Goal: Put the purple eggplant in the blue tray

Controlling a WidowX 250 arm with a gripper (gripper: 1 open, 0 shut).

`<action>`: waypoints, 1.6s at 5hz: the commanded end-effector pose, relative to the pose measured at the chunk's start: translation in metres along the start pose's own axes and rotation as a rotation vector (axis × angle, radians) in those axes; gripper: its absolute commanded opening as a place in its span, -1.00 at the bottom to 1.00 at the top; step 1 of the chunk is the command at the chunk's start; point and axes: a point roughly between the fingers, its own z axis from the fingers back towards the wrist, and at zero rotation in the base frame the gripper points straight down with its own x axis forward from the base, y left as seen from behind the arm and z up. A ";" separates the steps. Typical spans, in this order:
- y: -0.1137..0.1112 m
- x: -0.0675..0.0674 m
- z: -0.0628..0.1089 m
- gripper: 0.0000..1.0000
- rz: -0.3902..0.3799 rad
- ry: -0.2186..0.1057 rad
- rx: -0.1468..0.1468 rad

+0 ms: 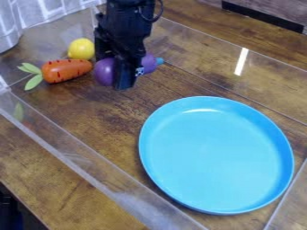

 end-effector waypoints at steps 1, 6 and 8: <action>-0.007 0.003 0.032 -1.00 -0.019 -0.077 0.042; -0.131 0.013 0.042 -1.00 -0.223 -0.088 0.008; -0.115 0.020 0.018 -1.00 -0.198 -0.048 -0.011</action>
